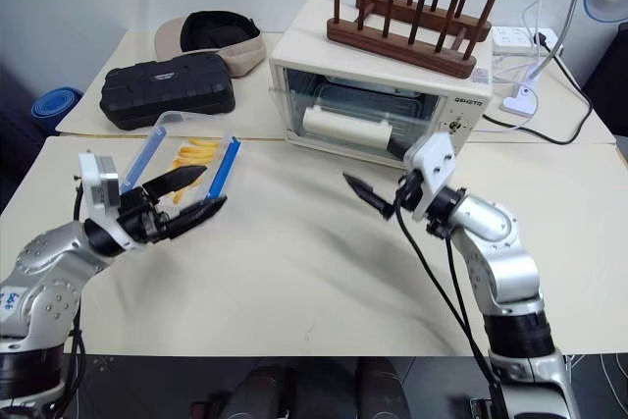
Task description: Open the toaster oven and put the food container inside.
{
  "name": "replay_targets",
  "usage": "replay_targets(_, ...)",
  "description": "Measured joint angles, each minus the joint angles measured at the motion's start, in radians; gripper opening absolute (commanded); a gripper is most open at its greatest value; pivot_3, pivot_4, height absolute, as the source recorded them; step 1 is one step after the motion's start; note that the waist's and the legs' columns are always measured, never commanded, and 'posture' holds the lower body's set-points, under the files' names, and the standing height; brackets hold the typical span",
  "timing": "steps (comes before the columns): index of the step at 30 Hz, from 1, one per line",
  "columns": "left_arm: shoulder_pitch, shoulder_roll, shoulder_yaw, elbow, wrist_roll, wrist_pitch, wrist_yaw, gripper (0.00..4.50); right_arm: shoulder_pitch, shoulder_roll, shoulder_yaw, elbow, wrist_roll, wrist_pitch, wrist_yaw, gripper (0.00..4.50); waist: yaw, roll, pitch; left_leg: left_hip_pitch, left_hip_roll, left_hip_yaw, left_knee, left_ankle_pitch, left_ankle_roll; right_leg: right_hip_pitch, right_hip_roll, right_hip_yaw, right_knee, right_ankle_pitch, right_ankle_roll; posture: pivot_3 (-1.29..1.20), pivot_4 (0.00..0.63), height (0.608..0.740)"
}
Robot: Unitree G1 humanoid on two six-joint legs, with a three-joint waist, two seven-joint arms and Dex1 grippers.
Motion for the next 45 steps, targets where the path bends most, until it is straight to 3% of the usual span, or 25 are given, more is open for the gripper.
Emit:
replay_targets(7, -0.41, -0.084, -0.122, 0.337, 0.165, -0.088, 0.024, 0.85, 0.022, -0.003, 0.0, -0.025, -0.023, -0.005, -0.003, 4.5, 0.003, -0.001, 0.0, 0.0, 0.0, 0.006, 0.004, 0.0, 0.0, 0.001, 0.001, -0.001, 0.002, 0.001, 0.0, 0.0, 0.15, 0.74)
replay_targets(10, -0.592, -0.157, -0.189, 0.577, 0.272, -0.172, 0.027, 0.03, 0.03, -0.003, 0.003, -0.032, -0.039, -0.016, -0.004, 4.5, 0.004, -0.001, 0.0, -0.001, -0.001, 0.007, 0.004, 0.0, 0.0, 0.001, 0.001, -0.001, -0.001, 0.002, 0.001, 0.0, 0.15, 0.74)
replay_targets(14, -0.775, -0.24, -0.23, 0.868, 0.369, -0.315, 0.007, 0.03, 0.049, -0.004, -0.003, -0.038, -0.05, -0.028, -0.014, 4.5, -0.001, -0.002, 0.0, -0.001, -0.001, 0.012, 0.002, -0.001, 0.002, 0.0, 0.0, -0.001, -0.002, 0.002, 0.002, 0.0, 0.15, 0.74)
replay_targets(19, -0.834, -0.268, -0.247, 1.008, 0.426, -0.423, -0.109, 0.03, 0.142, -0.019, -0.02, -0.068, -0.076, -0.046, -0.025, 4.5, 0.002, -0.002, 0.0, -0.001, 0.0, 0.013, 0.0, -0.001, 0.002, -0.002, 0.0, -0.003, -0.003, 0.002, 0.002, 0.0, 0.15, 0.74)
replay_targets(25, -0.771, -0.244, -0.324, 0.976, 0.491, -0.482, -0.287, 0.03, 0.477, -0.049, -0.154, -0.145, -0.066, -0.105, -0.011, 4.5, 0.028, -0.002, 0.0, -0.002, -0.001, 0.014, 0.003, -0.002, 0.004, 0.0, 0.0, -0.003, -0.004, 0.003, 0.003, 0.0, 0.15, 0.74)
replay_targets(29, -0.67, -0.232, -0.381, 0.892, 0.552, -0.503, -0.317, 0.03, 0.674, -0.057, -0.262, -0.168, -0.039, -0.153, 0.02, 4.5, 0.025, -0.002, 0.0, -0.002, 0.0, 0.014, 0.009, -0.003, 0.005, 0.001, 0.0, -0.002, -0.002, 0.004, 0.003, 0.0, 0.15, 0.74)
replay_targets(33, -0.581, -0.252, -0.404, 0.789, 0.6, -0.501, -0.246, 0.03, 0.757, -0.058, -0.361, -0.18, 0.005, -0.218, 0.053, 4.5, 0.023, -0.003, 0.0, 0.003, 0.0, 0.014, 0.011, -0.004, 0.007, 0.005, 0.0, -0.001, -0.003, 0.004, 0.003, 0.0, 0.15, 0.74)
replay_targets(38, -0.458, -0.276, -0.407, 0.672, 0.632, -0.469, -0.151, 0.03, 0.699, -0.054, -0.401, -0.18, 0.094, -0.286, 0.099, 4.5, 0.022, -0.002, 0.0, 0.004, 0.001, 0.013, 0.012, -0.004, 0.006, 0.005, 0.0, 0.0, -0.002, 0.004, 0.003, 0.0, 0.15, 0.74)
replay_targets(42, -0.35, -0.268, -0.399, 0.526, 0.611, -0.383, -0.136, 0.91, 0.601, -0.054, -0.374, -0.178, 0.17, -0.279, 0.134, 4.5, 0.022, -0.002, 0.0, 0.003, 0.001, 0.011, 0.012, -0.004, 0.006, 0.005, 0.0, 0.0, 0.001, 0.004, 0.003, 0.0, 0.15, 0.74)
replay_targets(45, -0.243, -0.244, -0.35, 0.328, 0.512, -0.241, -0.128, 1.82, 0.521, -0.056, -0.328, -0.168, 0.196, -0.264, 0.159, 4.5, 0.021, -0.002, 0.0, 0.003, 0.002, 0.007, 0.012, -0.004, 0.006, 0.005, 0.0, 0.0, 0.001, 0.004, 0.003, 0.0, 0.15, 0.74)
